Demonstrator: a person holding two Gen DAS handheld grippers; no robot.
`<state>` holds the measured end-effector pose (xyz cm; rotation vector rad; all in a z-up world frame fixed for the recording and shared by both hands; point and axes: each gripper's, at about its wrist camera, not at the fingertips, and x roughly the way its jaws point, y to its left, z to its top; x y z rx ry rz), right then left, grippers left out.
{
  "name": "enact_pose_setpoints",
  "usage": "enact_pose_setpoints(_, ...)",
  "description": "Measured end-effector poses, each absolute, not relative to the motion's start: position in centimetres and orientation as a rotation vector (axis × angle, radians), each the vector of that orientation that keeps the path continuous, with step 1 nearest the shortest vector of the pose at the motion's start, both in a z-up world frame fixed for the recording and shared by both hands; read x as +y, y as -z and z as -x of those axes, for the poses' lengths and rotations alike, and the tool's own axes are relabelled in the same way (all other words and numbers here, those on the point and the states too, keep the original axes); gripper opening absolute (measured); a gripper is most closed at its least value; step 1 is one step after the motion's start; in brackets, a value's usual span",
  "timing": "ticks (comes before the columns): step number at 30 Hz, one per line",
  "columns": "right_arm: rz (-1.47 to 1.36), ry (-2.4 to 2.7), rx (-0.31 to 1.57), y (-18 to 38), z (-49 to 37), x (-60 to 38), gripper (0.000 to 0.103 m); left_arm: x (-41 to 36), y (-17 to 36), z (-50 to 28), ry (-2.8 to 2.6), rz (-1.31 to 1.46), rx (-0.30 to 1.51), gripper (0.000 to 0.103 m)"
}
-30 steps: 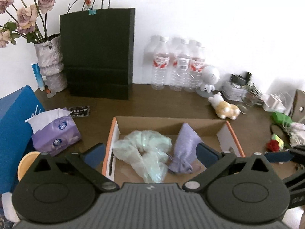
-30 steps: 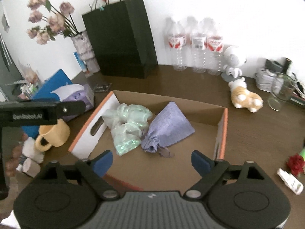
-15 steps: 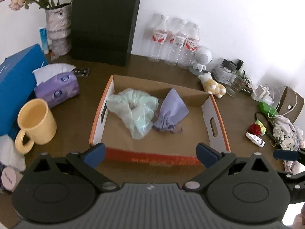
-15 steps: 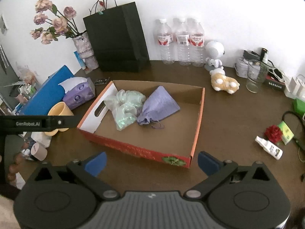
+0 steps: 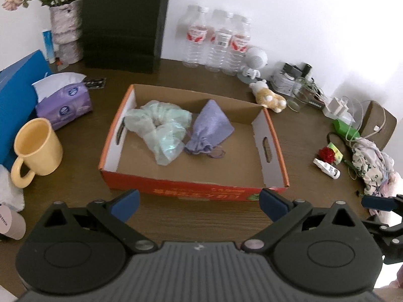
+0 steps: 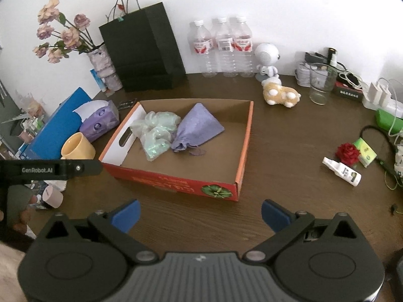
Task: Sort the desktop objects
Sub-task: 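Grasp the white spray bottle with the left tool while the right tool grasps the green tissue pack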
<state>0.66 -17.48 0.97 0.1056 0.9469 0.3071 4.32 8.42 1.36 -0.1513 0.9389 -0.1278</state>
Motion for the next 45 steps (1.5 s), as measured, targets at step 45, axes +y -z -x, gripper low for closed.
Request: enact_pose_setpoints(45,0.065,-0.101,0.953,10.0,-15.4,-45.0,0.085,-25.6,9.4,-18.4,0.32,0.045,1.111,0.081)
